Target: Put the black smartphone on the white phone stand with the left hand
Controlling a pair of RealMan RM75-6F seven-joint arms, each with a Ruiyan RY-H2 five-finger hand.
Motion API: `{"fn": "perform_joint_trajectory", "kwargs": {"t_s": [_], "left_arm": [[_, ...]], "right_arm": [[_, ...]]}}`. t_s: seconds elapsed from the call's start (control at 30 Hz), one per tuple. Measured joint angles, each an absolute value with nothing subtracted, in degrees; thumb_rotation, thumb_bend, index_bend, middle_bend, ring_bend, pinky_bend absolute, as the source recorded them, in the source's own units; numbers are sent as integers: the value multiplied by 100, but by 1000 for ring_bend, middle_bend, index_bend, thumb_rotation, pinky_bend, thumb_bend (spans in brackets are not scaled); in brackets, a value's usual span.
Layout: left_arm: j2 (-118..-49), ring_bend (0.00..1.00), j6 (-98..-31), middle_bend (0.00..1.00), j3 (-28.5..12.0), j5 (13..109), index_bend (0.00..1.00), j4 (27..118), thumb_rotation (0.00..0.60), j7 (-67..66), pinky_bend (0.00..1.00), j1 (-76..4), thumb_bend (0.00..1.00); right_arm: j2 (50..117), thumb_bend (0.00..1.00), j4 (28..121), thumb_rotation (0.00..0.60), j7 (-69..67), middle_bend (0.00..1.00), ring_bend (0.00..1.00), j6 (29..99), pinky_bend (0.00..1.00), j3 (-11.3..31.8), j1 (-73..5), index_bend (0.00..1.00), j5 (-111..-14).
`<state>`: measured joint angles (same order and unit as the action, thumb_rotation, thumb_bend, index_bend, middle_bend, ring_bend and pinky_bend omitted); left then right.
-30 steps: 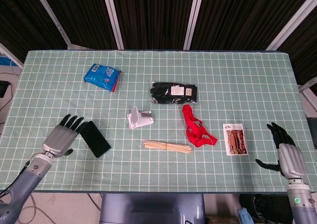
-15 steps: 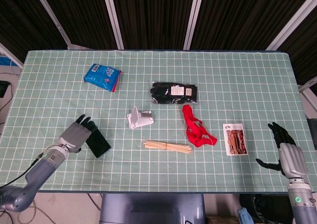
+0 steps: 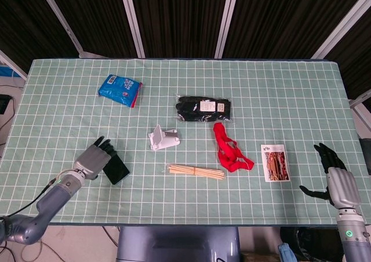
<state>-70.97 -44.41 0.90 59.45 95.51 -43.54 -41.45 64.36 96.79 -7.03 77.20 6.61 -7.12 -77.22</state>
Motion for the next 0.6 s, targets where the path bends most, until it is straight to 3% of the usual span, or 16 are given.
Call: {"fn": "perform_joint_trajectory", "kwargs": {"t_s": [0.6], "left_arm": [[-7376,0,-4461,175,275,5959,196,9317,600,-4102,0,-4345,151]], "right_arm": [[6429,110,9702,600,-709,0,0,7716,150,665,-708,0,-7691]]}}
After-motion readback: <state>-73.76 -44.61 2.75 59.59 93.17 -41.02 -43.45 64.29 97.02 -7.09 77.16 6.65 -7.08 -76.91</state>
